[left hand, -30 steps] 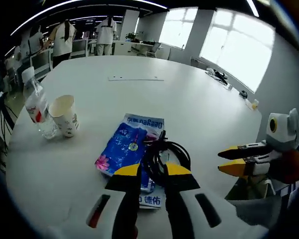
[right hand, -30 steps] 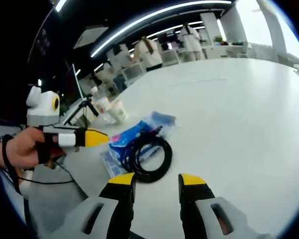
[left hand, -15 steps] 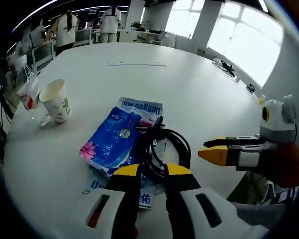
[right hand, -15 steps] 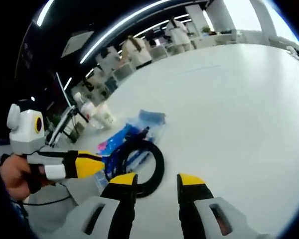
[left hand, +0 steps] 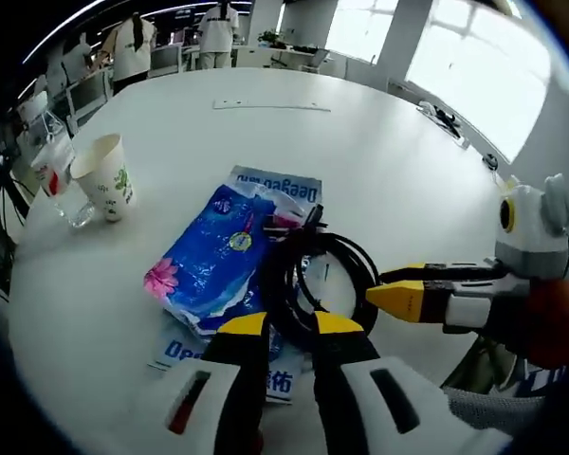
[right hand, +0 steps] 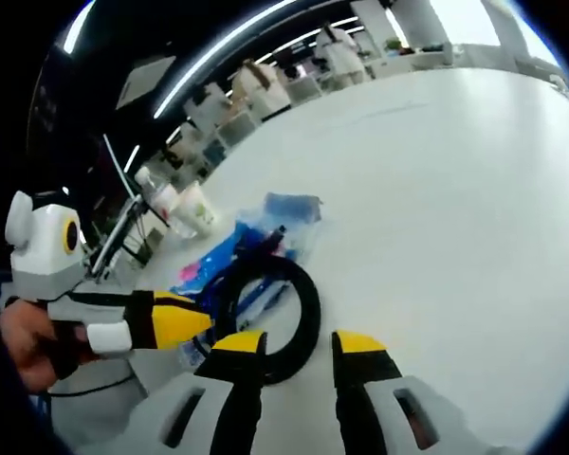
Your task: Arrange the tabletop items into an orderly group along one side of the table until the central work area is clear of visible clutter.
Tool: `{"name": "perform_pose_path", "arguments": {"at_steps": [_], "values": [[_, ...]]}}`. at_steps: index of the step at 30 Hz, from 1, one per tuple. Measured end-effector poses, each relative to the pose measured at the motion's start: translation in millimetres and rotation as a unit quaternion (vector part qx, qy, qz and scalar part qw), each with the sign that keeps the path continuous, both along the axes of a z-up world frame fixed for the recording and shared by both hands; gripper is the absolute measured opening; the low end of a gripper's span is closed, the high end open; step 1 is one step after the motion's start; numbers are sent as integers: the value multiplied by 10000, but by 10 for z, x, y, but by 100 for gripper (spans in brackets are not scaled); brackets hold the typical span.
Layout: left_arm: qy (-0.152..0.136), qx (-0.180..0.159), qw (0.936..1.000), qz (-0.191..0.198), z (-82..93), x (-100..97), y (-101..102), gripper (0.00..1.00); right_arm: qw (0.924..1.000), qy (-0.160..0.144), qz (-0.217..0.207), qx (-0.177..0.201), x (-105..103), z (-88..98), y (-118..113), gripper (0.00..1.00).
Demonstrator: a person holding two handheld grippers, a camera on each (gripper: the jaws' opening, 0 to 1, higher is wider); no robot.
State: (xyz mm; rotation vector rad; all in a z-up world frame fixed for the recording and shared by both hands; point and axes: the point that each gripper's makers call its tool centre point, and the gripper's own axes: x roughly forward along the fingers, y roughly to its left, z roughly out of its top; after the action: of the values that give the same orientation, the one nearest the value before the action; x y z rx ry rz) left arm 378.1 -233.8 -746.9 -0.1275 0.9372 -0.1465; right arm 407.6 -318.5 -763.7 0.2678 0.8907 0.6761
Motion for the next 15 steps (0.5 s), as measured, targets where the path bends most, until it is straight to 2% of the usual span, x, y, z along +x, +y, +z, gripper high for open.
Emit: {"name": "perform_pose_path", "arguments": {"at_steps": [5, 7, 12, 15], "values": [[78, -42, 9999, 142, -35, 9, -22, 13, 10000, 21, -26, 25, 42, -5, 26, 16], [101, -80, 9998, 174, -46, 22, -23, 11, 9999, -18, 19, -129, 48, -34, -1, 11], [177, -52, 9996, 232, -35, 12, 1, 4, 9998, 93, -150, 118, 58, -4, -42, 6], [166, -57, 9996, 207, -21, 15, -7, 3, 9996, 119, -186, 161, 47, 8, -40, 5]]}}
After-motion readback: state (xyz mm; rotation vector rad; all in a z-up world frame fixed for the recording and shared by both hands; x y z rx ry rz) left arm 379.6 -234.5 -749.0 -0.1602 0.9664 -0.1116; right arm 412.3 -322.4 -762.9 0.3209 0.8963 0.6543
